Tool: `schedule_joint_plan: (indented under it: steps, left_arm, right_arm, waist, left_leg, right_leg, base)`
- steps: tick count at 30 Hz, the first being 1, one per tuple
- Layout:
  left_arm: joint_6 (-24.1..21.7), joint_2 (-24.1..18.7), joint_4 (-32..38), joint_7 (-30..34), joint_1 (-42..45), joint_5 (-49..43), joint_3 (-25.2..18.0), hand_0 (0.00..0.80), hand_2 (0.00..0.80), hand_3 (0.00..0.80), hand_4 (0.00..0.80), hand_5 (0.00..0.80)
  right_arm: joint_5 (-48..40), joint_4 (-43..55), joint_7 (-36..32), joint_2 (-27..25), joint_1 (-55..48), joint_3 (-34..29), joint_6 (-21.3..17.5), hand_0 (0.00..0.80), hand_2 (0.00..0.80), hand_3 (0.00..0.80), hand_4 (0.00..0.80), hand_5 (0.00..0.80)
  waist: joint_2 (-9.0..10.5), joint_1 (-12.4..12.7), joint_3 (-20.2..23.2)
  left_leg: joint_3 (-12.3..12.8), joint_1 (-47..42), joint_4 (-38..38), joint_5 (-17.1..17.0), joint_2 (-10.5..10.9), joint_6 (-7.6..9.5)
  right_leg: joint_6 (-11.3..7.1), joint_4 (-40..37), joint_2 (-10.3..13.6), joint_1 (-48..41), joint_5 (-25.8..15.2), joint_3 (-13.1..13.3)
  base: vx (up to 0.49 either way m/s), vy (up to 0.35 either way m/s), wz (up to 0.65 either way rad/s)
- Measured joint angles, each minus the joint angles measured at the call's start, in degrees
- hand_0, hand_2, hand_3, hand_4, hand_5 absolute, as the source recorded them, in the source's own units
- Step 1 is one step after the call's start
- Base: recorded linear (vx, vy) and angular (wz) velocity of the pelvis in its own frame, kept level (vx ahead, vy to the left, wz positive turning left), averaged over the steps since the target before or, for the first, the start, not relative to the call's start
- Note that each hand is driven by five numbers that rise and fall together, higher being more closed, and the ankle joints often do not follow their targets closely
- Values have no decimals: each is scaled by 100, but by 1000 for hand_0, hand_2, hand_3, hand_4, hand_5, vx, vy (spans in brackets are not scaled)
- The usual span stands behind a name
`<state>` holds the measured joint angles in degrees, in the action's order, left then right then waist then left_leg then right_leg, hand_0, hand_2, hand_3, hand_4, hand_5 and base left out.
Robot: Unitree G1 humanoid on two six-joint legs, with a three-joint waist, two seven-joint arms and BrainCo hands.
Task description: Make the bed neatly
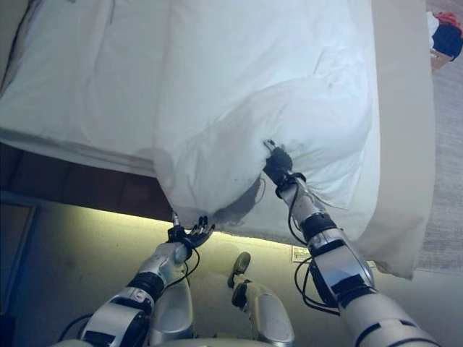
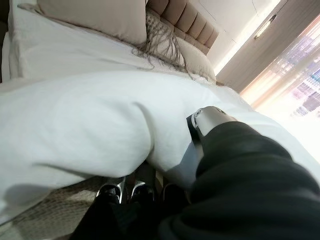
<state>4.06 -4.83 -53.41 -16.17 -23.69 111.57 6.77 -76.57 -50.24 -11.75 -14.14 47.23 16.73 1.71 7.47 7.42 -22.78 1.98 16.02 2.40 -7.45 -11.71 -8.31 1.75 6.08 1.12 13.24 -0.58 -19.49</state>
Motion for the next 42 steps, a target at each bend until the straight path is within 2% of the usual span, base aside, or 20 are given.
schedule_joint_plan:
  steps: [7,13,20,23,29,35,42]
  left_arm:
    - [25,41,-43,-197,-38,0,10,0,0,0,0,0]
    - [151,42,-202,-166,-78,0,212,0,0,0,0,0]
    - [163,47,-147,328,-314,0,577,0,0,0,0,0]
    - [113,109,-130,477,-511,0,587,0,0,0,0,0]
    - [-135,151,76,747,-953,0,786,0,0,0,0,0]
    - [-533,175,195,779,-1272,6,786,0,0,0,0,0]
    - [-830,202,271,1003,-1481,64,756,0,0,0,0,0]
  right_arm:
    - [-117,134,27,16,143,123,-76,800,800,800,800,800]
    - [-164,369,125,26,219,212,-140,800,800,800,800,800]
    - [-188,567,128,155,224,223,-142,800,800,800,800,800]
    - [-193,573,130,219,223,247,-140,800,800,800,800,800]
    - [-242,893,174,296,191,473,-99,800,800,800,800,800]
    - [-240,1218,230,348,183,573,13,800,800,800,800,800]
    - [-239,1569,232,320,-8,593,150,800,800,800,800,800]
  waist:
    - [-30,5,-48]
    - [-31,19,-85]
    - [-21,-32,-233]
    - [-28,-62,-247]
    - [-25,-267,-259]
    - [-28,-514,-260]
    - [-50,-555,-274]
  left_leg:
    - [-8,73,25,7,-1,-9]
    - [-33,176,46,7,-1,-9]
    - [-9,183,44,7,4,-9]
    - [10,181,46,7,4,-8]
    - [110,185,65,8,6,-6]
    - [126,316,124,6,28,-2]
    - [126,363,157,-1,78,10]
  right_leg:
    - [0,1,-4,63,0,-2]
    - [1,14,-4,148,0,-12]
    - [1,48,8,191,0,7]
    - [1,60,11,204,0,25]
    - [1,180,33,320,2,147]
    - [12,405,78,584,23,258]
    - [12,612,144,759,62,351]
  base:
    - [0,0,0]
    - [0,0,0]
    - [-9,25,-2]
    - [-3,45,-3]
    - [6,40,-9]
    - [-23,69,-9]
    - [4,54,-4]
